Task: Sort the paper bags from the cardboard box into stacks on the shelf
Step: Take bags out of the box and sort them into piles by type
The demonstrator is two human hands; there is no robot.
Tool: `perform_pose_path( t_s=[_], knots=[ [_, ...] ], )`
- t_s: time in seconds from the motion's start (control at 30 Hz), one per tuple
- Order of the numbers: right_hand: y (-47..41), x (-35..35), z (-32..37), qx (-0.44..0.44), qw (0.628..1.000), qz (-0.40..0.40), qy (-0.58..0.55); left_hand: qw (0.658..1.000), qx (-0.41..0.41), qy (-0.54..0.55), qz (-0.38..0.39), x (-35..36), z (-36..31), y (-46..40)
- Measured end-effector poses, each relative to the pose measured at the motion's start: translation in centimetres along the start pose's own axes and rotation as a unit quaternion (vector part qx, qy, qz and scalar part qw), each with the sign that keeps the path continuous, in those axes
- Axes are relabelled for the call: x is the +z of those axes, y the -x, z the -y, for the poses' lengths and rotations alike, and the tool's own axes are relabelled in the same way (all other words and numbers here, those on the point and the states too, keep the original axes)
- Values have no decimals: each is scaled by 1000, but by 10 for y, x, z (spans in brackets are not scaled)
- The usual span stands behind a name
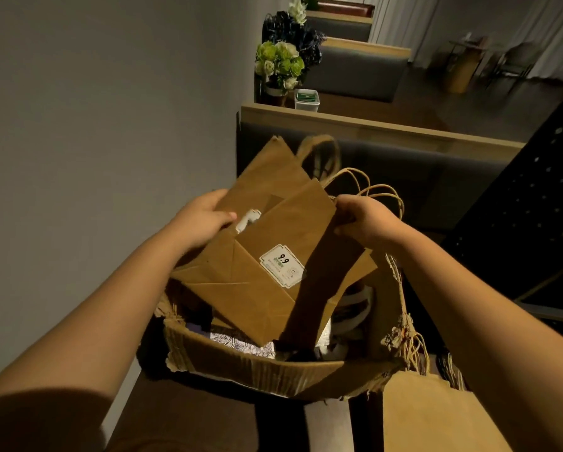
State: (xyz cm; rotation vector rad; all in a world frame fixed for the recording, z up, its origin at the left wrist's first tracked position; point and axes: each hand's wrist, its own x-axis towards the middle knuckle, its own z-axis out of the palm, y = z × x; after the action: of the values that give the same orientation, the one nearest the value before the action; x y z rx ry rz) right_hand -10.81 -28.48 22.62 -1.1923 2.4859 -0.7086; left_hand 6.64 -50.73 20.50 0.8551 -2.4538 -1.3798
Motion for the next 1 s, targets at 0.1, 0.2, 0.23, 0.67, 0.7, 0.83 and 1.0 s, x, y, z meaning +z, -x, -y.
perform_pose_path(
  t_s=[0.1,0.2,0.23,0.67,0.7,0.83,1.0],
  knots=[
    [-5,7,0,-2,1000,-18,13,996,-3,28,82,11,5,4],
    [-7,12,-6,20,999,-42,-6,993,3,52,103,20,11,11],
    [-8,12,-7,28,998,-47,-14,992,12,56,115,23,12,14],
    [4,40,-24,-95,974,-152,140,995,-40,50,77,46,53,2],
    [8,44,-27,-106,976,-148,122,995,-49,57,62,46,56,1],
    [23,57,-45,-94,985,-145,-2,986,-89,143,14,43,65,2],
    [25,73,-51,145,980,-54,-128,974,-72,215,23,43,72,8]
  ],
)
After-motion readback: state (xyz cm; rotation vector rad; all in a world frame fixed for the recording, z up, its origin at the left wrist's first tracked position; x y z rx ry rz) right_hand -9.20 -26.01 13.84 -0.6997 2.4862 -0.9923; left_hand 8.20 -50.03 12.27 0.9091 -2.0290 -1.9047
